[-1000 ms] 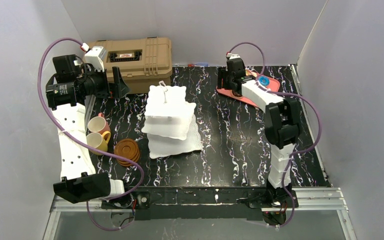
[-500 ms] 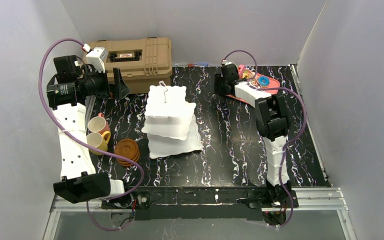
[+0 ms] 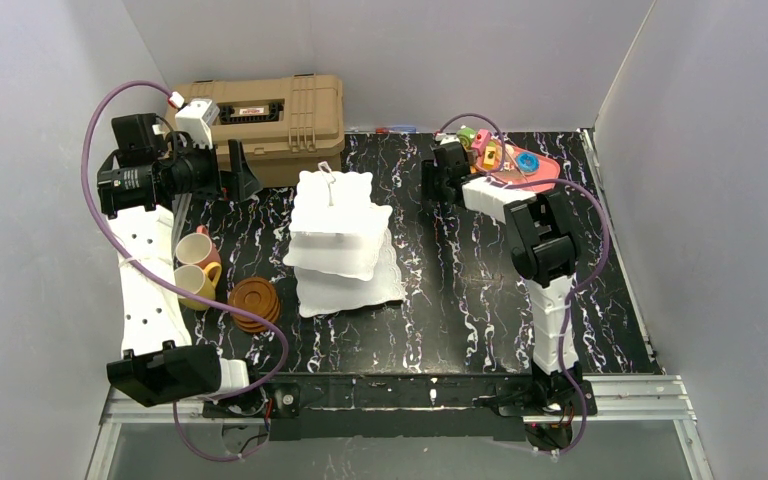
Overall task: Serve the afternoon tea
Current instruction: Move the tray at the center of the board.
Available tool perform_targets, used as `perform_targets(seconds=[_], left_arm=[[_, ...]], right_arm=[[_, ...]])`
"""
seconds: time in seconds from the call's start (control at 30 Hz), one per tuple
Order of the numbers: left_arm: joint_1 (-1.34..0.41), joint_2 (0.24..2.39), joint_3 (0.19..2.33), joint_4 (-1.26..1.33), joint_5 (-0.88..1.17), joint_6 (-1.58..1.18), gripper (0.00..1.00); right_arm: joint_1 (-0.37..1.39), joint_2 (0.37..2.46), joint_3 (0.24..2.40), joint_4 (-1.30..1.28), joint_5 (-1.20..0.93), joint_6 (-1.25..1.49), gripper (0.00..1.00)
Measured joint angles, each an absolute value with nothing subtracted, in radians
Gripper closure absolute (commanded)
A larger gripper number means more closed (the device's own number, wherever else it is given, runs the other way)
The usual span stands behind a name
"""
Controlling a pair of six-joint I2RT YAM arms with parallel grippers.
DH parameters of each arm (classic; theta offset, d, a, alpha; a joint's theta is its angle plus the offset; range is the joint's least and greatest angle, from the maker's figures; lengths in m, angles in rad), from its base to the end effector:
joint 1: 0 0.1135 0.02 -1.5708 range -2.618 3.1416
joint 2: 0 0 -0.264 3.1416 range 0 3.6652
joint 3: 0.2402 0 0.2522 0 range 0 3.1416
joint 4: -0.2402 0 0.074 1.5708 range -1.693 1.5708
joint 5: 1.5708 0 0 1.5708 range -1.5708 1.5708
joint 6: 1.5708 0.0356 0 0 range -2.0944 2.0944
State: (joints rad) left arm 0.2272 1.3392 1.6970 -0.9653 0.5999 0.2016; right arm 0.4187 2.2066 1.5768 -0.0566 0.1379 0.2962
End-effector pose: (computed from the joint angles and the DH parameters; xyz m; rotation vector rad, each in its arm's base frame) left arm 0.2508 0.0373 0.4534 0.3064 2.0623 -0.3931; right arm 0.4539 0.1966 0.1609 -0.0645 2.2585 0.2280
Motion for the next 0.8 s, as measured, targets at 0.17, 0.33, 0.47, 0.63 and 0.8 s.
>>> perform_targets(seconds=[0.17, 0.33, 0.47, 0.63, 0.8], left_arm=[[0.227, 1.339, 1.697, -0.965, 0.602, 0.202, 0.02], [0.227, 1.339, 1.695, -0.965, 0.603, 0.203, 0.02], [0.227, 1.339, 1.694, -0.965, 0.606, 0.205, 0.02], [0.227, 1.339, 1.694, -0.965, 0.609, 0.206, 0.02], [0.227, 1.339, 1.691, -0.962, 0.609, 0.210, 0.02]], right_arm=[[0.426, 2.185, 1.533, -0.019, 0.139, 0.300, 0.40], [0.426, 2.178, 1.534, -0.035, 0.134, 0.295, 0.39], [0.426, 2.178, 1.594, -0.085, 0.136, 0.278, 0.39], [0.426, 2.178, 1.709, -0.091, 0.140, 0.255, 0.39], [0.419, 2.202, 1.775, -0.089, 0.139, 0.247, 0.39]])
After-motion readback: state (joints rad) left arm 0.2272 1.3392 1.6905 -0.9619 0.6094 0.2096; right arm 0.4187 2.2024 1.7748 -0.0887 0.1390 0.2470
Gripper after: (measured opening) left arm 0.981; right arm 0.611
